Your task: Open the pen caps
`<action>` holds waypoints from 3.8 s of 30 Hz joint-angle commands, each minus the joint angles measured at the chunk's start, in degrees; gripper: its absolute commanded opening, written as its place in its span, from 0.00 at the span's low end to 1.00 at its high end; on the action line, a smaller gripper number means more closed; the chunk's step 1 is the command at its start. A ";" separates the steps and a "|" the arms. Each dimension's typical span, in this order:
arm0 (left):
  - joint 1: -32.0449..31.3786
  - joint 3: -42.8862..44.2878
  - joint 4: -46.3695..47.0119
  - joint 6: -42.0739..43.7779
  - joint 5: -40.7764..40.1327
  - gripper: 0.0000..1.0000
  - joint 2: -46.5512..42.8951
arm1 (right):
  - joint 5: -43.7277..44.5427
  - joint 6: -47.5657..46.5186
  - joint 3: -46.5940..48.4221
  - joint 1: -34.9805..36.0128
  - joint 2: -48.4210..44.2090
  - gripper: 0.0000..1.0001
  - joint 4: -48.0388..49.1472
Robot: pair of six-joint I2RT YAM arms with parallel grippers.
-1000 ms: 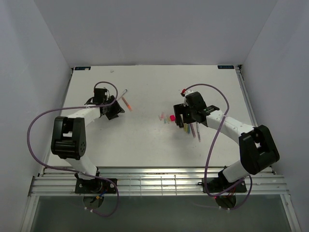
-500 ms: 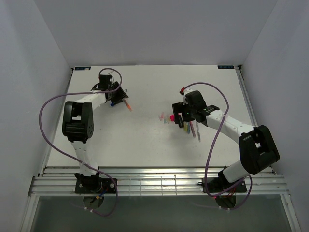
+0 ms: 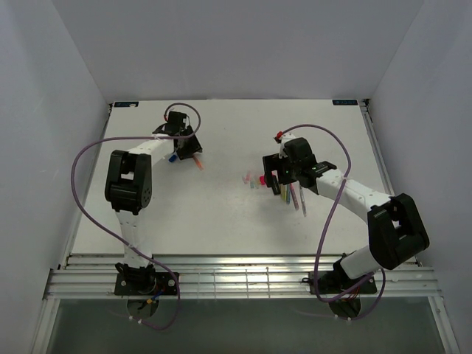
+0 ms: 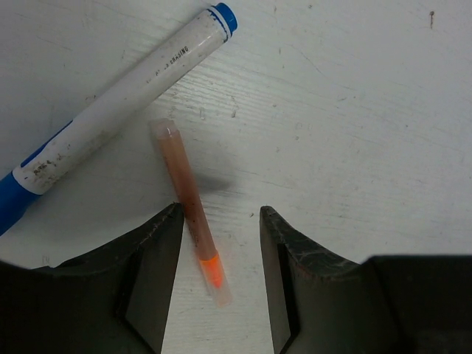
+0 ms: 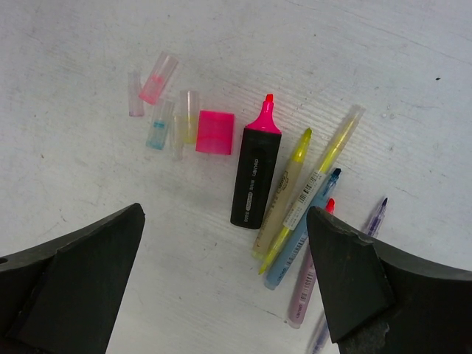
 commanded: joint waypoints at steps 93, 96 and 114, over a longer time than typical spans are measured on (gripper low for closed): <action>-27.16 -36.61 41.70 -1.89 24.24 0.01 -32.52 | -24.66 27.22 -11.66 0.57 -6.13 0.08 28.64; -27.16 -38.97 41.78 -1.80 22.57 0.34 -34.45 | -22.20 27.57 -12.36 0.48 -8.24 0.08 28.02; -31.73 -44.88 45.39 -0.57 23.00 0.46 -34.98 | -22.28 31.61 -14.73 0.39 -13.43 0.08 29.51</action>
